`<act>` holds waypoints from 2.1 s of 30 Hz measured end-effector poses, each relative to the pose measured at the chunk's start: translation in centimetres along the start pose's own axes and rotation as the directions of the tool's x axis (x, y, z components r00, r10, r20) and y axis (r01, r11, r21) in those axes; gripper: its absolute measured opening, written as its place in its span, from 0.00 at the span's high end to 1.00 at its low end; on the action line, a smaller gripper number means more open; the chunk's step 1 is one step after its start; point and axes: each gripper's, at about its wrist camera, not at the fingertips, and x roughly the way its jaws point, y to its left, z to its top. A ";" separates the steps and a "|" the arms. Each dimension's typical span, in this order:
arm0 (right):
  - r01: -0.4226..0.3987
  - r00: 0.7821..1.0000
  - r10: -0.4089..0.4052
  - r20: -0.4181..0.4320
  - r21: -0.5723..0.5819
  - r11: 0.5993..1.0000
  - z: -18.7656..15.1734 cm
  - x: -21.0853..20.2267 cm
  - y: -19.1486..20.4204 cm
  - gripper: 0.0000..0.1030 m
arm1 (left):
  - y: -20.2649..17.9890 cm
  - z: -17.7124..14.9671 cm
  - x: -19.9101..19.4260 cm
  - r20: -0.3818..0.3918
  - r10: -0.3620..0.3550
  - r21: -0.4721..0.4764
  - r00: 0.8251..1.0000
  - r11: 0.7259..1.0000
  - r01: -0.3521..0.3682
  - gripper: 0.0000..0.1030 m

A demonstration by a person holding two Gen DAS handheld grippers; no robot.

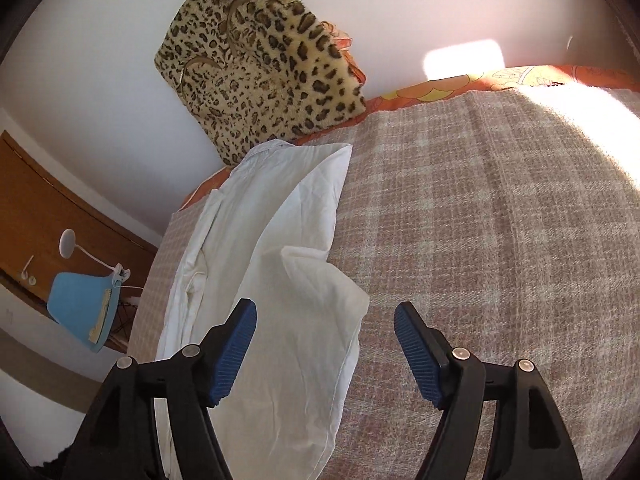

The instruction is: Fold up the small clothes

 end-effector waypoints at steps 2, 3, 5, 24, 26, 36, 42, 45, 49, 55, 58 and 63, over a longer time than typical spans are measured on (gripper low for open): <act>-0.040 0.997 0.039 0.064 0.027 0.999 0.2 -2.3 -1.4 0.27 | -0.8 0.1 0.6 -0.024 0.012 0.010 1.000 1.000 -0.011 0.71; -0.058 0.995 0.054 0.090 0.049 0.997 0.4 -3.5 -2.2 0.27 | -1.2 0.2 0.9 -0.035 0.013 0.016 0.999 1.000 -0.013 0.63; -0.054 0.992 0.044 0.118 0.080 0.995 1.1 -5.5 -3.4 0.27 | -2.1 0.5 1.8 -0.056 0.023 0.042 0.998 0.999 -0.021 0.57; -0.110 0.993 0.109 -0.043 -0.026 0.994 0.1 2.0 -3.2 0.25 | -2.7 1.1 4.1 0.006 0.160 0.036 0.987 0.986 -0.160 0.90; -0.109 0.993 0.108 -0.050 -0.020 0.994 0.0 2.8 -3.2 0.25 | -2.9 1.1 3.4 0.018 0.143 0.011 0.990 0.990 -0.143 0.91; -0.155 0.985 0.156 -0.068 0.029 0.988 -1.0 4.5 -3.5 0.46 | -1.8 1.1 1.0 0.062 0.037 -0.133 0.997 0.991 -0.029 0.91; -0.025 0.997 0.028 -0.070 0.042 0.999 -0.6 5.0 -2.5 0.98 | -1.4 0.5 0.3 0.098 0.012 -0.157 0.995 0.988 0.004 0.91; 0.032 0.999 -0.031 -0.017 0.027 0.999 0.8 3.3 -1.0 1.00 | -1.1 -0.1 0.3 0.111 0.005 -0.186 0.994 0.982 0.016 0.91; 0.196 0.978 -0.199 -0.055 -0.061 0.979 1.5 3.8 1.5 1.00 | -0.1 -0.9 -0.2 0.138 -0.020 -0.235 0.990 0.970 0.052 0.91; 0.255 0.965 -0.260 -0.044 -0.095 0.962 2.4 3.1 4.8 1.00 | 1.0 -2.3 -1.7 0.197 -0.044 -0.293 0.979 0.951 0.102 0.92; 0.299 0.951 -0.307 -0.043 -0.138 0.944 2.6 3.1 6.9 1.00 | 1.5 -3.1 -2.4 0.227 -0.051 -0.322 0.972 0.938 0.125 0.93; 0.347 0.931 -0.362 -0.040 -0.205 0.915 2.9 3.8 10.8 1.00 | 2.4 -4.9 -3.4 0.261 -0.064 -0.363 0.963 0.918 0.159 0.94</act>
